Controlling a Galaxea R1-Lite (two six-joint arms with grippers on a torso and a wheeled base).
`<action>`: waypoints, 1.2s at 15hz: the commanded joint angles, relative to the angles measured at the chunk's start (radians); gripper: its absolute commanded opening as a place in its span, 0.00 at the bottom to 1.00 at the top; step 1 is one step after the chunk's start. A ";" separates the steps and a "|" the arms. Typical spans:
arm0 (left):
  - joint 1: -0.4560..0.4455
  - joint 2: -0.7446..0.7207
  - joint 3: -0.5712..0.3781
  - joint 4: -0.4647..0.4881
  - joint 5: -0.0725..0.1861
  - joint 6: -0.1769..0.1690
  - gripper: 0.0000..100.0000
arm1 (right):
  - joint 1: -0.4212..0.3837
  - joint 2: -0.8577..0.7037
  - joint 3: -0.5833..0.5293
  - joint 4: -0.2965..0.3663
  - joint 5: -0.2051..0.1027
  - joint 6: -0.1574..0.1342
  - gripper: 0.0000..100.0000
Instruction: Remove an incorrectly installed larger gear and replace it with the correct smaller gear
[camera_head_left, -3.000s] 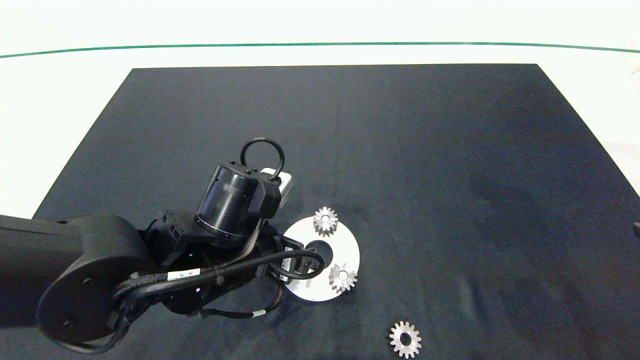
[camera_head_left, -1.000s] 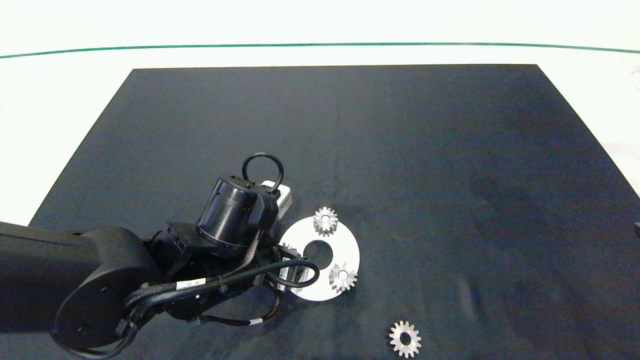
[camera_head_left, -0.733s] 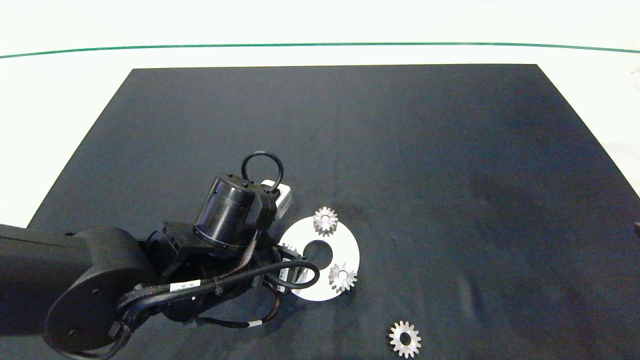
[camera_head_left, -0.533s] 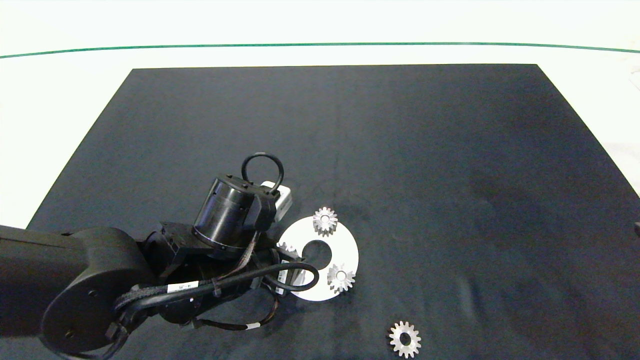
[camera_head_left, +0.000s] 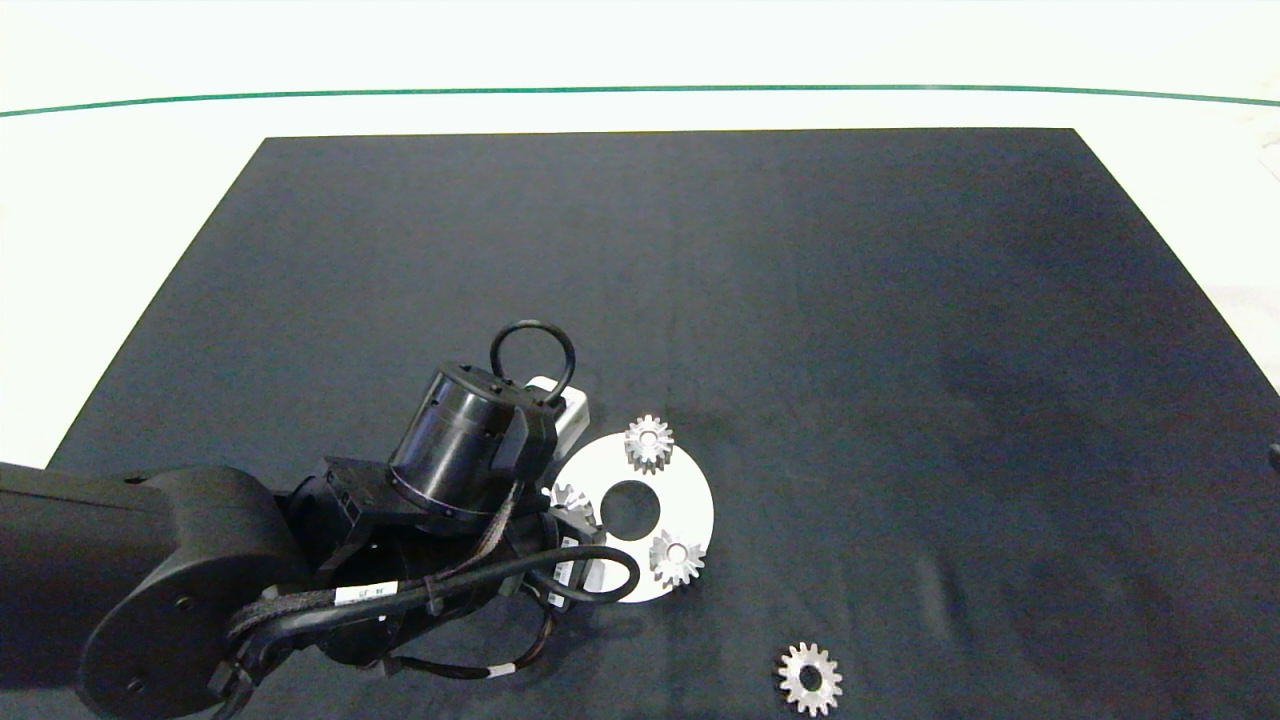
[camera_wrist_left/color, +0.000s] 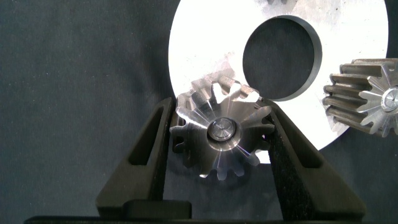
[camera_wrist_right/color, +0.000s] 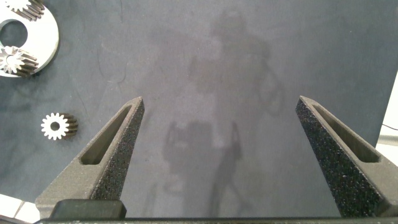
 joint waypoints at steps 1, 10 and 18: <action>-0.002 0.002 0.004 -0.002 0.000 -0.004 0.44 | 0.001 -0.001 0.000 0.003 -0.001 -0.001 1.00; -0.013 0.005 0.010 -0.008 0.002 -0.010 0.26 | 0.001 -0.001 0.000 0.003 -0.001 -0.001 1.00; -0.008 -0.002 0.016 -0.035 0.002 -0.008 0.11 | 0.001 -0.001 -0.002 0.003 -0.001 -0.001 1.00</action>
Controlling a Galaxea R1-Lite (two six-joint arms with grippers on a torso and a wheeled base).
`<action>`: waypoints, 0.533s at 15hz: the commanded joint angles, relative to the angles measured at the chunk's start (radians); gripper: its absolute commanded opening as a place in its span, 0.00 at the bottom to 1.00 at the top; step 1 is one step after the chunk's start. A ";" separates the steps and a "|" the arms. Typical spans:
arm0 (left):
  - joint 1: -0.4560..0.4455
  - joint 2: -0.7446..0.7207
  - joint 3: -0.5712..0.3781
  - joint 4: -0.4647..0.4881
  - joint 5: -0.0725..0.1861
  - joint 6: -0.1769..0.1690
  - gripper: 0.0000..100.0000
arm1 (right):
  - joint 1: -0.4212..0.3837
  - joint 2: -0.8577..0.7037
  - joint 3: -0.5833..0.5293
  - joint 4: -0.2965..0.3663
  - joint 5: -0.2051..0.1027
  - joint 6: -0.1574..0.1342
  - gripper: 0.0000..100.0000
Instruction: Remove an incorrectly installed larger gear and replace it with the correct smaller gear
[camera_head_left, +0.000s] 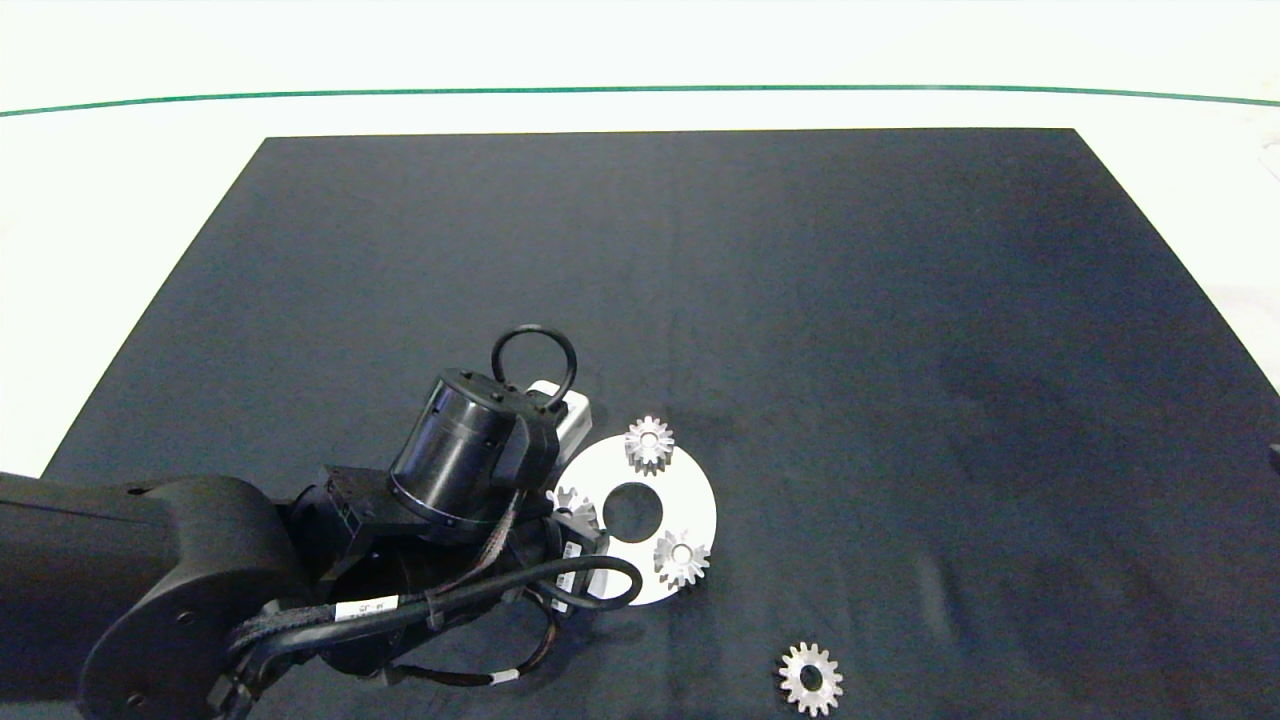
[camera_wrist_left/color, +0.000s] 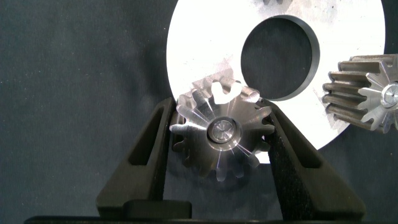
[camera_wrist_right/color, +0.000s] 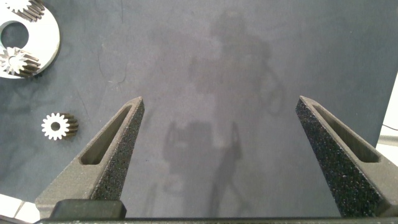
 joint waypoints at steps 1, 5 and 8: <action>0.006 -0.003 -0.001 -0.006 0.002 0.001 0.08 | 0.000 -0.001 0.000 0.003 -0.001 -0.001 1.00; 0.007 -0.009 -0.001 -0.006 0.002 0.002 0.00 | 0.000 -0.001 0.000 -0.003 -0.001 0.000 1.00; 0.009 -0.017 -0.002 -0.006 0.002 0.002 0.00 | 0.000 -0.001 0.000 -0.003 -0.001 0.000 1.00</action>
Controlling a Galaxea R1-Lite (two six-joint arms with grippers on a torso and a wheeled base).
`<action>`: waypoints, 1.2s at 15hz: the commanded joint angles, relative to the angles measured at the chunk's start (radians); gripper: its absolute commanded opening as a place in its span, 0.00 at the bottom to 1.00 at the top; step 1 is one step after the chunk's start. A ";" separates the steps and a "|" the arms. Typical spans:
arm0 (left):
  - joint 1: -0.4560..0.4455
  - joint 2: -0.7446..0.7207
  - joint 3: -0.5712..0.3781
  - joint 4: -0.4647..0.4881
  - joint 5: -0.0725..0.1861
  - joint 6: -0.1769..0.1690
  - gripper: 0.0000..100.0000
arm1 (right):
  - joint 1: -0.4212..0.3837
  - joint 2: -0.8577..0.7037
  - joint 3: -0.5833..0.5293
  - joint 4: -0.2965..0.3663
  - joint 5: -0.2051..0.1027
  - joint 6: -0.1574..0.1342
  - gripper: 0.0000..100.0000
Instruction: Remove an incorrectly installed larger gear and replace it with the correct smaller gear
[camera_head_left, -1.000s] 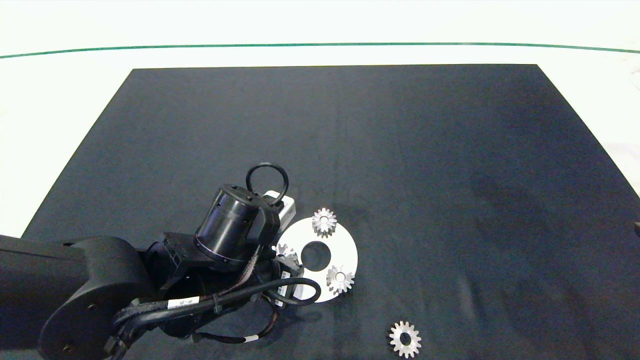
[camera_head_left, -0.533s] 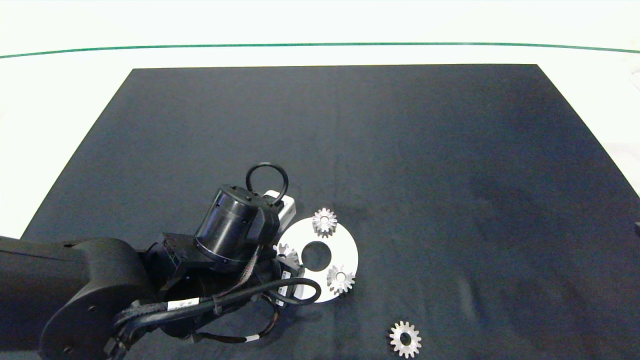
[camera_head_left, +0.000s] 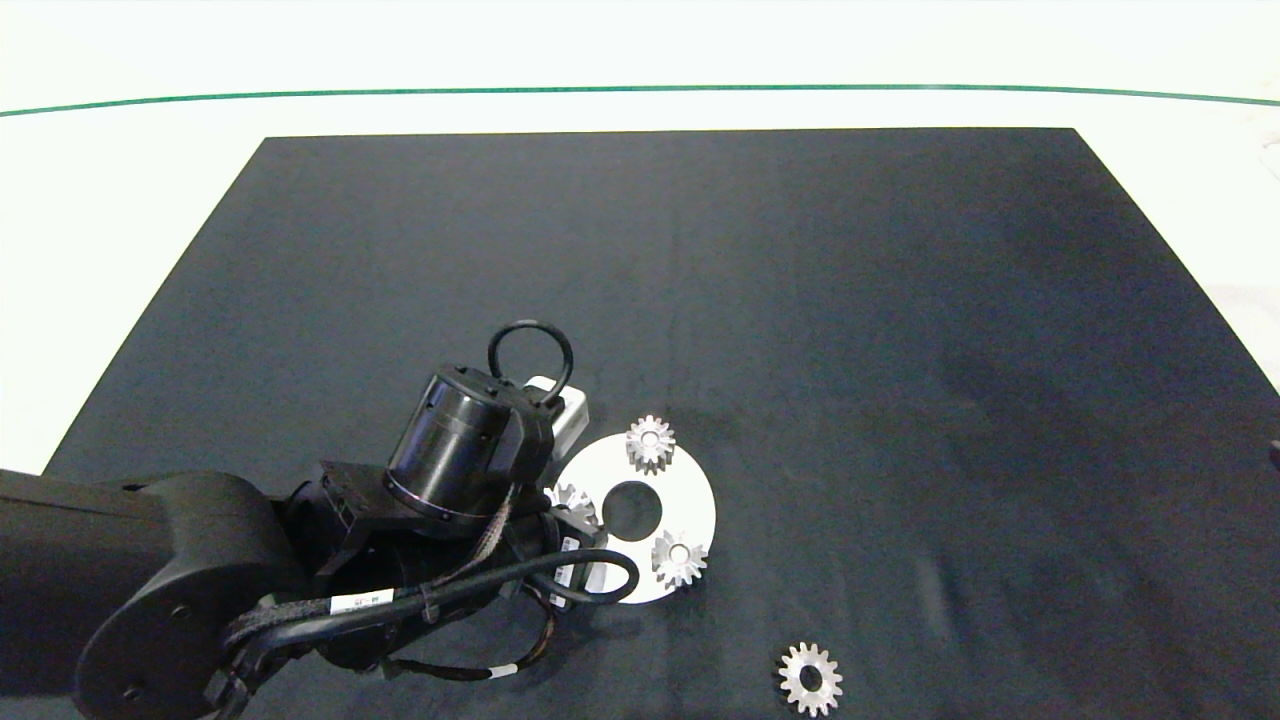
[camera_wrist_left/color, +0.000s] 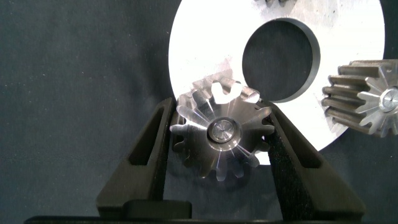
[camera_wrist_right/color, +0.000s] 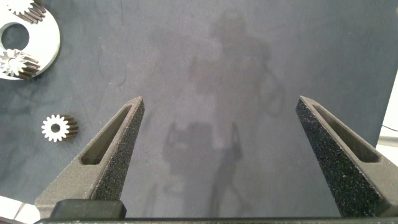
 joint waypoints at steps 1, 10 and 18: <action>-0.001 -0.016 -0.001 -0.002 0.003 -0.001 0.00 | 0.000 -0.001 0.000 0.003 -0.001 -0.001 1.00; -0.001 -0.025 0.001 -0.002 0.003 0.002 0.00 | 0.000 -0.001 0.000 0.003 -0.001 -0.001 1.00; 0.001 -0.044 -0.005 -0.003 0.003 -0.001 0.00 | 0.000 -0.001 0.000 0.003 -0.001 -0.001 1.00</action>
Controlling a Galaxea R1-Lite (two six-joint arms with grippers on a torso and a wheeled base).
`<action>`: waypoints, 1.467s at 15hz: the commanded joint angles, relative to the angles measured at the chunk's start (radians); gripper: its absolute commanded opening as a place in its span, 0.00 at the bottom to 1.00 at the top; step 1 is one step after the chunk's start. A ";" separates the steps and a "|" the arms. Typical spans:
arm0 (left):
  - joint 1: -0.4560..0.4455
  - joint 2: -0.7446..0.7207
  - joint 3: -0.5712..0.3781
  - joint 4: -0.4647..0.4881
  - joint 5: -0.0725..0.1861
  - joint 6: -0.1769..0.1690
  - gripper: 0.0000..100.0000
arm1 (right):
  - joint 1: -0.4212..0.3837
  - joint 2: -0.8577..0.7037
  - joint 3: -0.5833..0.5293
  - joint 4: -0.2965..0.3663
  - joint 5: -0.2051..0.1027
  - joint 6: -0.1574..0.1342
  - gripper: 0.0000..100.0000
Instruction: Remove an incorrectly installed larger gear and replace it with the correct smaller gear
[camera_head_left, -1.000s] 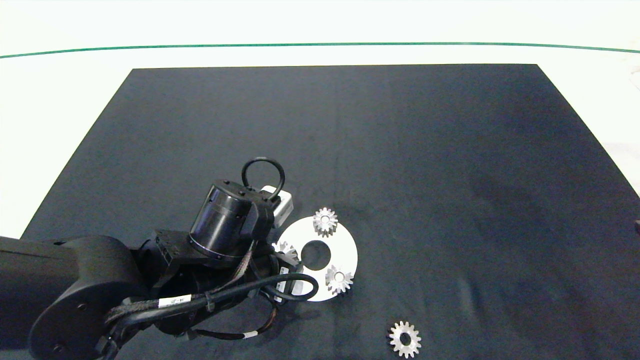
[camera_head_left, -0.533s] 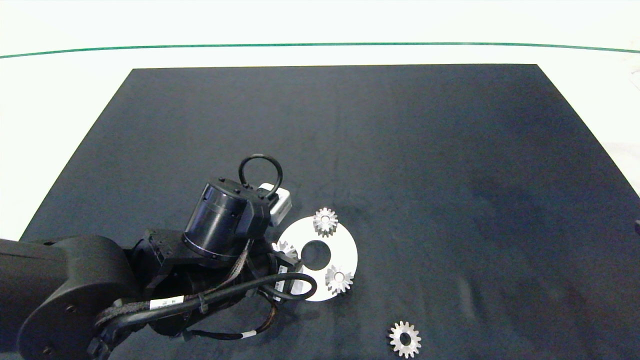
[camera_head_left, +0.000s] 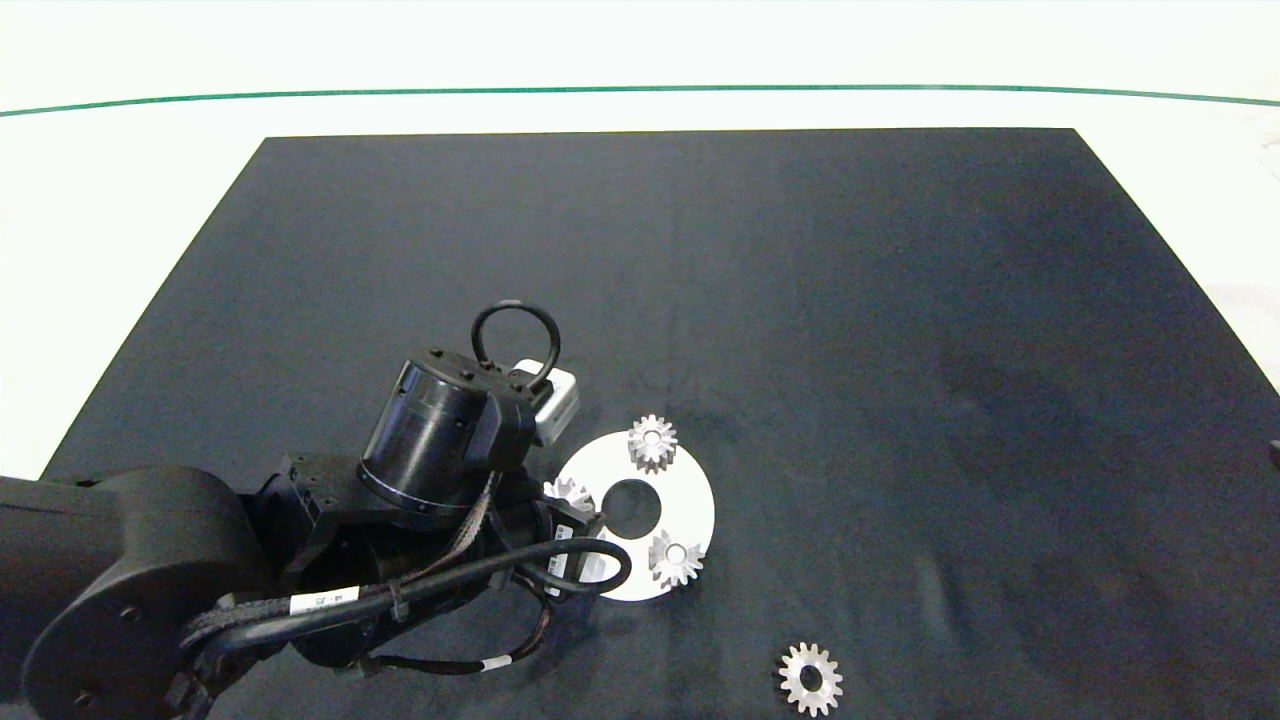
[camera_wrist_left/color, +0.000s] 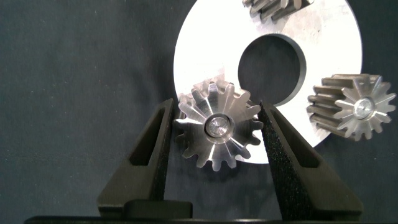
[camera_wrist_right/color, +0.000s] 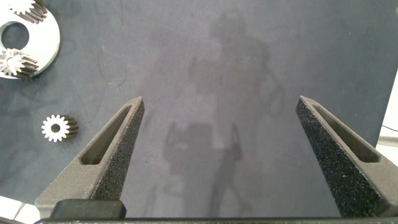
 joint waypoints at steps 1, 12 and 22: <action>0.000 -0.013 -0.001 -0.001 0.001 0.001 0.00 | 0.000 -0.001 0.000 0.003 0.000 -0.001 1.00; -0.008 -0.180 -0.007 0.002 0.001 0.022 0.00 | -0.010 0.012 0.000 -0.056 0.000 0.009 1.00; -0.020 -0.214 -0.029 -0.007 -0.005 0.016 1.00 | -0.043 0.047 0.039 -0.132 0.008 0.005 1.00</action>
